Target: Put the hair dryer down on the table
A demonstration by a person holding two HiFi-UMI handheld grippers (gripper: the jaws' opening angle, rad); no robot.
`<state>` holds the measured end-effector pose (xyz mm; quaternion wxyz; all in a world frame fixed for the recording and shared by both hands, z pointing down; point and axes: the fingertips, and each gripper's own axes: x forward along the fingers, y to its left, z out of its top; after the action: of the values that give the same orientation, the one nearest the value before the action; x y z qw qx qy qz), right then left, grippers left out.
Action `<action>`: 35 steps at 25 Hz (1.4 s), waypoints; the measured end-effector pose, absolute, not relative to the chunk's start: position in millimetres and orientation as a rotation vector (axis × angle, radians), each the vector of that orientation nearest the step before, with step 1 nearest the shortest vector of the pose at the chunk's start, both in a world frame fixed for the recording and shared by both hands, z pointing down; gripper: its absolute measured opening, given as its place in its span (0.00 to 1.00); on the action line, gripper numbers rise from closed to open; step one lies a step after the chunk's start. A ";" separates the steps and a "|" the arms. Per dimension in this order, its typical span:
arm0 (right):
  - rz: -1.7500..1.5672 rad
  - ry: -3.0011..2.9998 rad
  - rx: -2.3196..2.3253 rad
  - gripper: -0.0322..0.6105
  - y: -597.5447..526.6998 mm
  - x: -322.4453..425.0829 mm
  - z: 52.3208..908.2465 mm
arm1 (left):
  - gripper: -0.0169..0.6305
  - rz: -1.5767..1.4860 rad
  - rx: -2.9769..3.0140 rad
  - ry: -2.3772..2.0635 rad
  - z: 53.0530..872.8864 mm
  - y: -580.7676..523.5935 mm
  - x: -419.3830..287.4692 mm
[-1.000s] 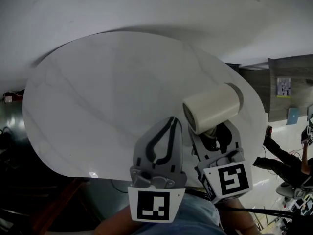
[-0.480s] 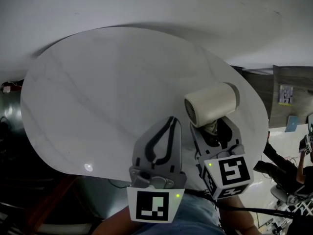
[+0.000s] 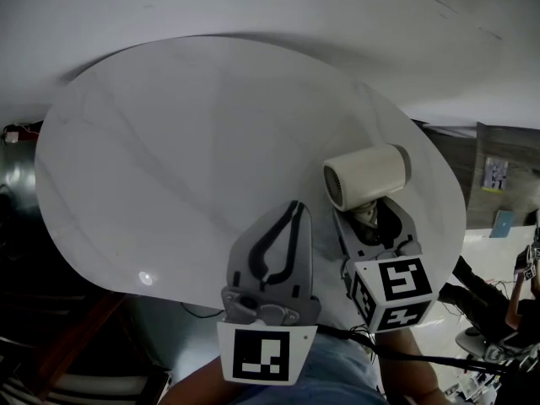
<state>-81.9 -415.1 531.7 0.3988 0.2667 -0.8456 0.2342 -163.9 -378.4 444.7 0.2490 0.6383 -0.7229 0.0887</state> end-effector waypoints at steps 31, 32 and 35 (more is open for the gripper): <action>0.558 -2.405 0.768 0.26 -393.2 -73.3 435.9 | 0.05 0.103 1.809 -2.026 369.7 -345.2 -147.6; 0.542 -2.451 0.787 0.19 -391.7 -72.7 422.1 | 0.05 0.096 1.839 -2.034 360.9 -346.1 -145.8; 0.454 -2.573 0.846 0.10 -383.5 -69.0 379.7 | 0.05 0.061 1.923 -2.055 330.8 -346.3 -138.4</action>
<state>-69.0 -383.5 379.7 0.1965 0.3021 -0.9186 0.1622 -138.4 -346.3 330.8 0.1626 0.6740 -0.7203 0.0215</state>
